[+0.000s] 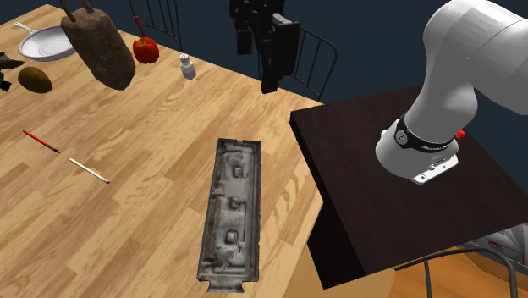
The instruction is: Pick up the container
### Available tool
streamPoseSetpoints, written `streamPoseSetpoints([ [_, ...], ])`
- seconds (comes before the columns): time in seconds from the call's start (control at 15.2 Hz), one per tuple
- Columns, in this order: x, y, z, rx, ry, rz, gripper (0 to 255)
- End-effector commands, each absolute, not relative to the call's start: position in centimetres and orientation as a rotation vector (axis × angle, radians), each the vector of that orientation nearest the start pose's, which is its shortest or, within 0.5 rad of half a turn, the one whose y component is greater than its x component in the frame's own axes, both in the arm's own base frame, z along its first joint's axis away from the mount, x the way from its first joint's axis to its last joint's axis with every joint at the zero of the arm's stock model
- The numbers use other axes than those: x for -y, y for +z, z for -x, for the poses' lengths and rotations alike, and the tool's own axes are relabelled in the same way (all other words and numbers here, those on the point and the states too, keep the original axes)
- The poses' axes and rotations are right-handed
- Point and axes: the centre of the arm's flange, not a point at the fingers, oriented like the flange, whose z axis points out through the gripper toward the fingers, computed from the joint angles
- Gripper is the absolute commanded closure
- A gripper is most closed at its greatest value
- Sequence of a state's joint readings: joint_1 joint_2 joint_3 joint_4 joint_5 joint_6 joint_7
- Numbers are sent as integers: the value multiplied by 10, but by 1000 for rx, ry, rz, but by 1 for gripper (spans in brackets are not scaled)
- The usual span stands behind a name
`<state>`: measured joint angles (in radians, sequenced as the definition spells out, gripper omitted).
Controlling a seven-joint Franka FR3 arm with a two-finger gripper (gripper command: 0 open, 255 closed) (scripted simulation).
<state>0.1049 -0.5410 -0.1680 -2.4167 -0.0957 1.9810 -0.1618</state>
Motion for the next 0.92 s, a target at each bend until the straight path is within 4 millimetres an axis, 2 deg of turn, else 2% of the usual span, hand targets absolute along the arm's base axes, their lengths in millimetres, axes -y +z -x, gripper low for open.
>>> streamPoseSetpoints([
  [0.0, 38, 487, -411, 351, -154, 3131, 0],
  [0.4, 31, 420, -455, 669, -133, 3076, 0],
  [0.86, 12, 342, -503, 1030, -107, 2971, 0],
])
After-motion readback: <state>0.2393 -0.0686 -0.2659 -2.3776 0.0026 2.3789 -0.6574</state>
